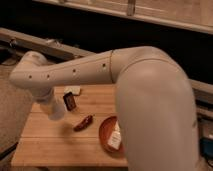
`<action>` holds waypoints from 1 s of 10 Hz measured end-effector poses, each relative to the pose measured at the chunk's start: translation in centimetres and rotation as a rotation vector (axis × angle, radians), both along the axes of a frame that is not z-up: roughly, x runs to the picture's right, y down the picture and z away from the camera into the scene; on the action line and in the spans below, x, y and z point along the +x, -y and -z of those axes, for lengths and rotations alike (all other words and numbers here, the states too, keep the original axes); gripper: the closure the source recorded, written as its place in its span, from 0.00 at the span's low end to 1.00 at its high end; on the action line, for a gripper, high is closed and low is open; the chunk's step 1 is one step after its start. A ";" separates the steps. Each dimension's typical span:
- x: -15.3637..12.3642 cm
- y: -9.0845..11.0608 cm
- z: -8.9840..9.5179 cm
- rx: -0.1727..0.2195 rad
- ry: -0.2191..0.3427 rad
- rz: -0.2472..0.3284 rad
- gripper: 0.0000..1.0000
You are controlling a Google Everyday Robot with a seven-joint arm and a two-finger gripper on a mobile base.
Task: Place the ceramic cup over the eraser
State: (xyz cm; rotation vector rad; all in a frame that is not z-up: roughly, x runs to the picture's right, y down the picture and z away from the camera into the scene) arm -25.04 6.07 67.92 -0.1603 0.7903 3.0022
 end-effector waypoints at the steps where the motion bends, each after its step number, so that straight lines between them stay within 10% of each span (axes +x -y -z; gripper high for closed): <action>1: 1.3 1.8 0.1 0.011 -0.011 -0.008 1.00; 10: 5.7 5.6 -4.5 0.005 -0.091 -0.062 1.00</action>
